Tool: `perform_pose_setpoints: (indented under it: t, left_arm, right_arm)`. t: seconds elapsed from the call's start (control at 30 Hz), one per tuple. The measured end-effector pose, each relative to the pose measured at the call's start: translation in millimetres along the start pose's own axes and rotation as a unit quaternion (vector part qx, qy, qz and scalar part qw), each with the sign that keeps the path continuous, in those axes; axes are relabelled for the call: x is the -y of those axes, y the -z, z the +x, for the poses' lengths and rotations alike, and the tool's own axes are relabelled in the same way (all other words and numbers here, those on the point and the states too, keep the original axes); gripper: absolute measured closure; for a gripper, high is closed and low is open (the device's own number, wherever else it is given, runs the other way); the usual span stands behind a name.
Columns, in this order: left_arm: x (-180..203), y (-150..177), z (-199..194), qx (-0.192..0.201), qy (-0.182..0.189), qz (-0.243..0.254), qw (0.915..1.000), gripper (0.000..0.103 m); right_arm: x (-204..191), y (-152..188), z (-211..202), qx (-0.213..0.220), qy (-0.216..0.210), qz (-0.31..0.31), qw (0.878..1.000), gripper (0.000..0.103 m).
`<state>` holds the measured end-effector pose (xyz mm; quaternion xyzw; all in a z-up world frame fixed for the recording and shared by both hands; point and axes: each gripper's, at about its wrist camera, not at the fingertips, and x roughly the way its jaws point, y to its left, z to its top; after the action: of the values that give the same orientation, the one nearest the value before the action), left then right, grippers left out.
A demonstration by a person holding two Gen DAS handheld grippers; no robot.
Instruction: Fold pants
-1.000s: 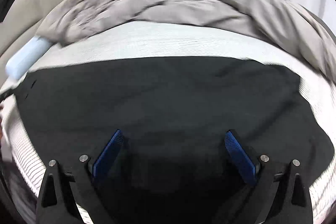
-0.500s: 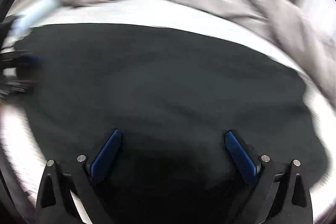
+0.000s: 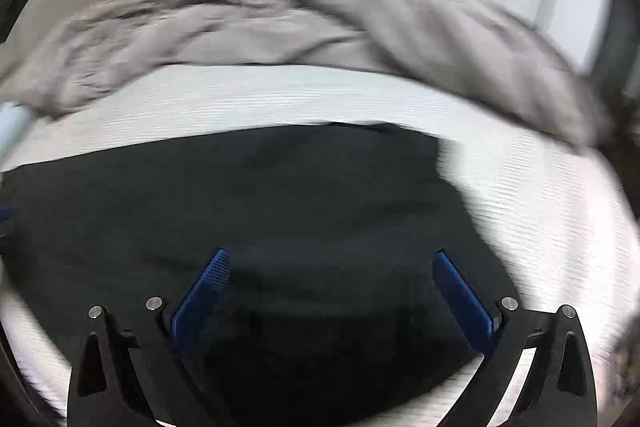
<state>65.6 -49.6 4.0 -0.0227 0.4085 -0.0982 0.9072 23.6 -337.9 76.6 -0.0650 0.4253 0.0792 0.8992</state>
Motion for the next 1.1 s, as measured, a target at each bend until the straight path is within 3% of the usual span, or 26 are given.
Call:
perform_pose_setpoints:
  t: [0.1, 0.17, 0.2, 0.27, 0.37, 0.43, 0.47, 0.5, 0.53, 0.63, 0.7, 0.8, 0.83, 0.9, 1.0, 1.1]
  left_arm:
    - [22, -10, 26, -0.007, -0.029, 0.034, 0.9990, 0.001]
    - [28, -9, 51, -0.059, -0.021, 0.053, 0.9966, 0.001]
    - [25, -5, 65, -0.095, -0.012, 0.045, 0.9944, 0.001]
    - [12, 1, 68, -0.095, -0.004, 0.031, 0.9950, 0.001]
    - [-3, 3, 61, -0.090, -0.011, 0.024, 0.9956, 0.001]
    - [-14, 6, 57, -0.085, -0.003, 0.014, 0.9963, 0.001]
    - [-15, 7, 55, -0.083, -0.003, 0.015, 0.9964, 0.001]
    - [-16, 7, 53, -0.084, -0.010, 0.020, 0.9962, 0.001]
    - [-17, 8, 52, -0.084, -0.020, 0.021, 0.9960, 0.001]
    - [-24, 10, 49, -0.085, -0.023, 0.004, 0.9961, 0.001]
    - [-28, 6, 43, -0.083, -0.023, -0.004, 0.9963, 0.001]
    - [-19, -9, 24, -0.048, -0.001, -0.007, 0.9988, 0.001]
    - [-13, -21, 24, -0.039, 0.001, 0.003, 0.9992, 0.001]
    - [-1, -36, 28, -0.023, -0.011, 0.025, 0.9994, 0.001]
    - [11, -55, 55, -0.037, -0.021, 0.027, 0.9987, 0.001]
    - [2, -59, 100, -0.090, -0.016, 0.031, 0.9954, 0.001]
  right_arm:
    - [-58, -10, 33, -0.033, -0.047, -0.056, 0.997, 0.001]
    - [-88, -7, 53, -0.059, -0.047, -0.100, 0.992, 0.001]
    - [-99, -1, 59, -0.064, -0.023, -0.131, 0.989, 0.001]
    - [-88, -2, 60, -0.064, -0.022, -0.133, 0.989, 0.001]
    - [-38, 0, 58, -0.065, 0.058, -0.082, 0.993, 0.000]
    - [16, 6, 57, -0.074, 0.117, -0.023, 0.990, 0.001]
    - [33, 8, 53, -0.069, 0.102, -0.005, 0.992, 0.006]
    - [48, 11, 51, -0.068, 0.061, 0.023, 0.996, 0.006]
    - [48, 14, 50, -0.067, 0.056, 0.021, 0.996, 0.006]
    - [18, 16, 45, -0.057, 0.116, -0.040, 0.991, 0.004]
    - [10, 10, 41, -0.053, 0.131, -0.054, 0.988, 0.004]
    - [-13, 3, 29, -0.044, 0.081, -0.056, 0.994, 0.003]
    - [-9, -6, 32, -0.041, 0.070, -0.064, 0.995, 0.003]
    - [-36, -12, 28, -0.034, 0.045, -0.091, 0.994, 0.003]
    - [-68, -28, 54, -0.037, 0.012, -0.104, 0.994, 0.003]
    - [-88, -43, 86, -0.042, -0.010, -0.114, 0.993, 0.003]
